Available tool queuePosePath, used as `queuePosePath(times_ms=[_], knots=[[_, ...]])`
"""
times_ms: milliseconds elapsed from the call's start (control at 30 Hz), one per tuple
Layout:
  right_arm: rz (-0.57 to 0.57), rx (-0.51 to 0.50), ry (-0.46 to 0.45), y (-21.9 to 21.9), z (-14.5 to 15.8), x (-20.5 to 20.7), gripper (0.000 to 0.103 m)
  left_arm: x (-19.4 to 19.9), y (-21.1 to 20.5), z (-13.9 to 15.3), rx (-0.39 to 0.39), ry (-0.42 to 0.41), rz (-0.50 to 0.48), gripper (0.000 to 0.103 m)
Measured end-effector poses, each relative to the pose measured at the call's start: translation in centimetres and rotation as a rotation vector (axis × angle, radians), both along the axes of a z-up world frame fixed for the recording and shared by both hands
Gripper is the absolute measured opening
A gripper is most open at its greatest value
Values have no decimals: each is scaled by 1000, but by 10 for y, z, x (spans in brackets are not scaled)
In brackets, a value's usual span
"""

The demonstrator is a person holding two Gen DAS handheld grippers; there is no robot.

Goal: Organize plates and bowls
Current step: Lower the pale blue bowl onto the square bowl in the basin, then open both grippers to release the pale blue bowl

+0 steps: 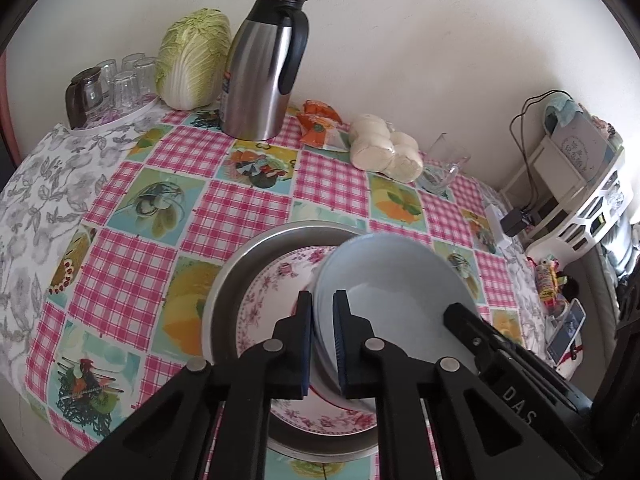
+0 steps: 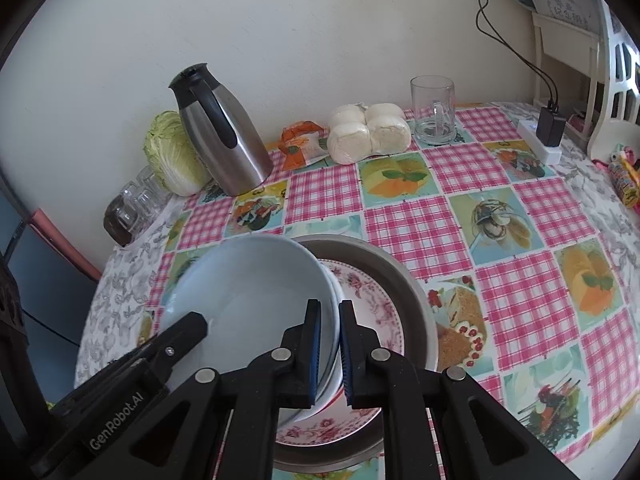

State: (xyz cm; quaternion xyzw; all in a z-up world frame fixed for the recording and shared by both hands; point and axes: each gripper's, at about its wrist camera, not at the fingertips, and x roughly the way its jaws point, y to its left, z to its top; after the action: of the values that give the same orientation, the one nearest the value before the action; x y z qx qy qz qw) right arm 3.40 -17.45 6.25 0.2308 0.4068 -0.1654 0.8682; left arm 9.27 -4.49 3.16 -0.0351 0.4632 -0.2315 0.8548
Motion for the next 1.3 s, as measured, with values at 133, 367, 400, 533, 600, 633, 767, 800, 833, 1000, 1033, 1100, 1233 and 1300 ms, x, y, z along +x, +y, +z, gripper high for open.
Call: queuePosePath(times_ms=[133, 367, 400, 533, 600, 633, 767, 800, 833, 1000, 1033, 1100, 1233, 1300], knots=[[6, 2, -7, -2, 0, 0, 12, 1, 1, -1, -3, 1, 4, 8], [7, 20, -14, -5, 1, -4, 18, -2, 7, 7, -41, -12, 20, 8], [5, 20, -17, -6, 1, -6, 25, -4, 8, 9, -48, -14, 24, 8], [0, 12, -28, -5, 4, -13, 49, -9, 17, 12, -69, -11, 52, 50], [0, 14, -38, -6, 5, -17, 61, -12, 21, 14, -66, -18, 73, 61], [0, 12, -41, -5, 5, -18, 63, -14, 22, 15, -61, -22, 78, 63], [7, -1, -52, -3, 6, -26, 79, -22, 30, 19, -49, -45, 109, 85], [7, -2, -54, -3, 6, -27, 85, -24, 33, 19, -46, -49, 116, 85], [5, -4, -55, -4, 5, -29, 91, -26, 35, 19, -39, -53, 123, 86], [-17, -47, -82, -3, 6, -44, 103, -38, 46, 19, 23, -96, 167, 102], [-13, -49, -92, -3, 7, -47, 103, -40, 49, 19, 31, -107, 169, 102], [-7, -60, -107, -1, 8, -54, 103, -44, 51, 16, 49, -117, 165, 102], [-2, -88, -104, 3, 6, -64, 103, -52, 50, 2, 109, -108, 145, 102], [2, -95, -93, 4, 1, -69, 103, -55, 50, -7, 143, -95, 136, 102]])
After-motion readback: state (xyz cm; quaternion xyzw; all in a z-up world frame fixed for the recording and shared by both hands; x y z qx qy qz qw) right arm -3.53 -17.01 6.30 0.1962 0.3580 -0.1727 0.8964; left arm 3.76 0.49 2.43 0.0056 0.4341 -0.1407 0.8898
